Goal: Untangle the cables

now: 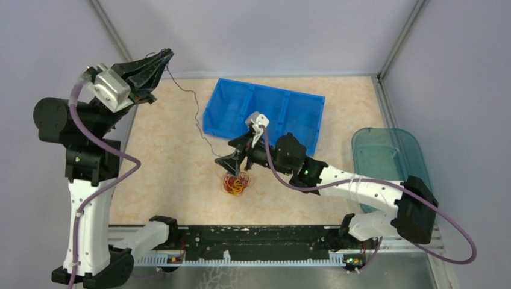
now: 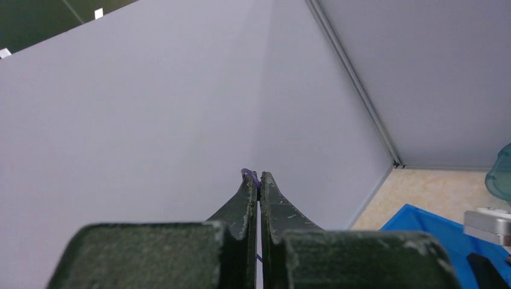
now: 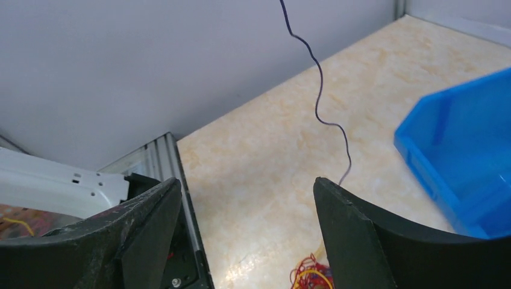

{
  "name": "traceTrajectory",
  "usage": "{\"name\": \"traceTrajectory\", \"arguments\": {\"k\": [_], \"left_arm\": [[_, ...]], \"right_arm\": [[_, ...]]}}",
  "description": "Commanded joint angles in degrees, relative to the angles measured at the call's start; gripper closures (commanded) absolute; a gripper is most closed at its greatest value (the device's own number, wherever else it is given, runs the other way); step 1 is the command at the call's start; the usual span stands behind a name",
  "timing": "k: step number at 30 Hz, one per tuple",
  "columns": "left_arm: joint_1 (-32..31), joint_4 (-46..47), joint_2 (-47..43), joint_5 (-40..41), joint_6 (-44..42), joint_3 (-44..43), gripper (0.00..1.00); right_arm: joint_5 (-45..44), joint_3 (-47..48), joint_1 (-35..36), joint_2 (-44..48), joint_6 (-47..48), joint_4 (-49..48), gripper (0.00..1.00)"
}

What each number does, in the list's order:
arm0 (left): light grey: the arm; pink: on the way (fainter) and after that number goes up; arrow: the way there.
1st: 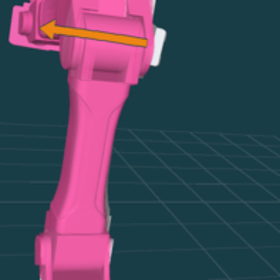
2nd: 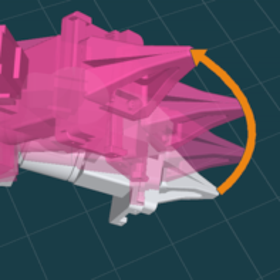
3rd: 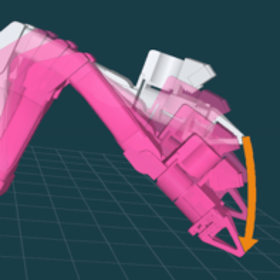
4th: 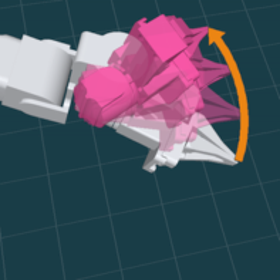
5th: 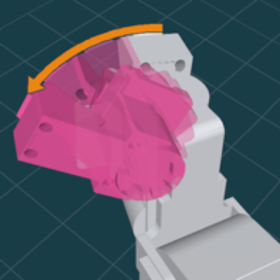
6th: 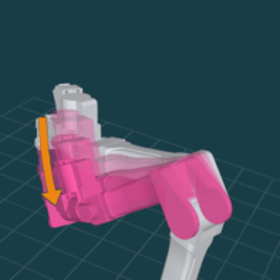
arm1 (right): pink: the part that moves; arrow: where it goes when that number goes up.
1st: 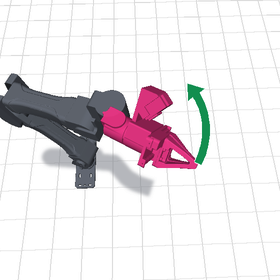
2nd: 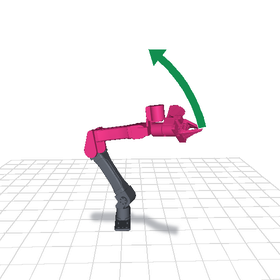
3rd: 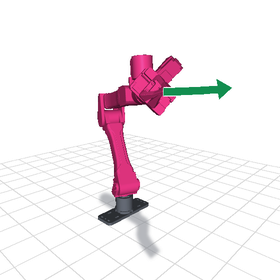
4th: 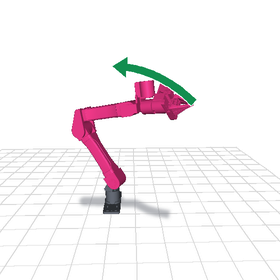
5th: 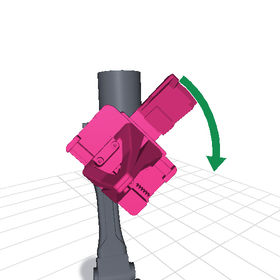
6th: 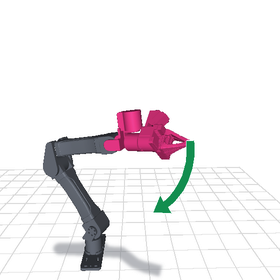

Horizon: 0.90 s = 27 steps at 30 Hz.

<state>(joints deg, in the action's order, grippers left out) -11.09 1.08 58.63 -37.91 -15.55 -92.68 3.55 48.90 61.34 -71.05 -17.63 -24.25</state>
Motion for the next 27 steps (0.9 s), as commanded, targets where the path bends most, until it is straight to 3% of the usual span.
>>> {"name": "traceTrajectory", "arguments": {"k": [1, 7, 13, 17, 23, 27], "left_arm": [[0.30, 0.85, -2.88, -2.22, 2.00, -0.56, 1.00], [0.36, 0.64, -3.58, -2.74, 2.51, -0.14, 1.00], [0.36, 0.54, -4.07, -2.96, 2.00, 0.05, 1.00], [0.37, 0.54, -4.39, -3.17, 1.78, 0.39, 1.00], [0.31, 1.41, -4.96, -2.91, 1.81, 1.55, 1.00], [0.36, 1.66, -5.19, -3.10, 2.00, 1.64, 1.00]], "right_arm": [[13.01, 7.53, -2.28, -4.18, 0.82, -0.31, 0.20], [13.08, 13.14, -2.88, -11.56, 1.40, -0.43, 0.22], [26.23, 17.21, -2.98, -18.51, -2.50, -4.51, 0.28], [30.16, 16.41, -2.89, -20.48, -5.15, -8.87, 0.29], [29.32, 16.63, -2.89, -21.35, -5.73, -8.29, 0.39], [25.04, 18.31, -2.89, -22.39, -4.54, -5.25, 0.35]]}}
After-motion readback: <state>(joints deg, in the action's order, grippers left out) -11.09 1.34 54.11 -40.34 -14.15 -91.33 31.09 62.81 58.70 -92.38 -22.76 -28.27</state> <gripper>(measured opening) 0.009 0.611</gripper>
